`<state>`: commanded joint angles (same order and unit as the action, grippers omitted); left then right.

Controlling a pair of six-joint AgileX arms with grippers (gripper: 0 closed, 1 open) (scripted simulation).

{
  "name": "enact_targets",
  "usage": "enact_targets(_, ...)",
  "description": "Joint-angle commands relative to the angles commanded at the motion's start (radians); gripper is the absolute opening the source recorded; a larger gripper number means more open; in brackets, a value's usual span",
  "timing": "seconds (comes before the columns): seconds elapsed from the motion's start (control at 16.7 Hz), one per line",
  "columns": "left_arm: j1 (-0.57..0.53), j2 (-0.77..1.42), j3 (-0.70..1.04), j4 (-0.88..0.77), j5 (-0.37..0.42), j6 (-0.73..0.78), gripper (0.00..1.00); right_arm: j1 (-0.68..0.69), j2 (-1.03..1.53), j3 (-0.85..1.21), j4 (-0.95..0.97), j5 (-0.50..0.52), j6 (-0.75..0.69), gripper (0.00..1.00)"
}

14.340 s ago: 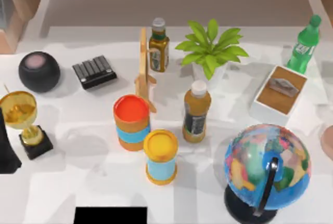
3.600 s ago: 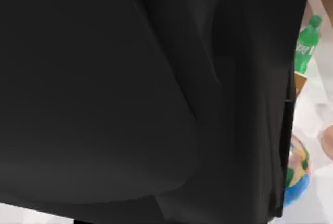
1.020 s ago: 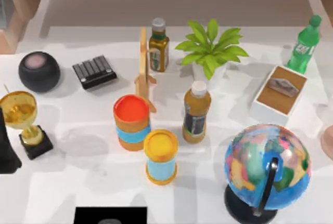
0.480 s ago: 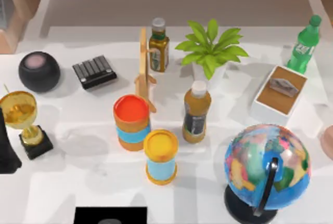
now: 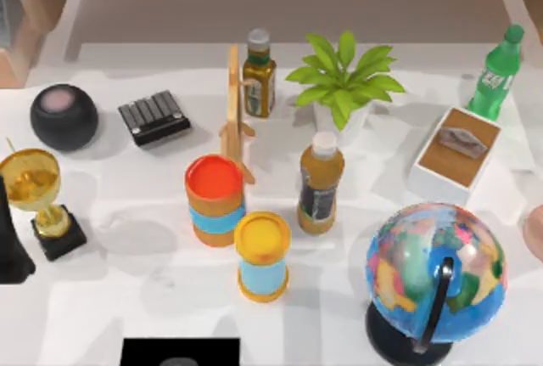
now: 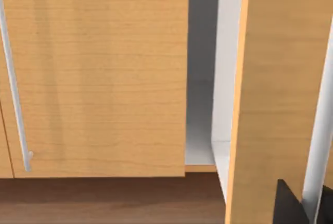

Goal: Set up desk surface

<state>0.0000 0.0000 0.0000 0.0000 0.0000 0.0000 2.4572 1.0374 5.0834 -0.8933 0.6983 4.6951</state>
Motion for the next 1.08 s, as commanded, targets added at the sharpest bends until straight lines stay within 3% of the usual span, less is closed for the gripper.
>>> enact_targets(0.42, 0.0, 0.0, 0.0, 0.0, 0.0, 0.0, 1.0, 0.008, -0.017, -0.013, 0.018, -0.006, -0.013, 0.0)
enact_targets(0.84, 0.0, 0.0, 0.0, 0.0, 0.0, 0.0, 1.0, 0.111, -0.105, -0.214, 0.124, -0.113, -0.009, 0.0)
enact_targets(1.08, 0.0, 0.0, 0.0, 0.0, 0.0, 0.0, 1.0, 0.12, -0.113, -0.228, 0.133, -0.12, -0.007, 0.0)
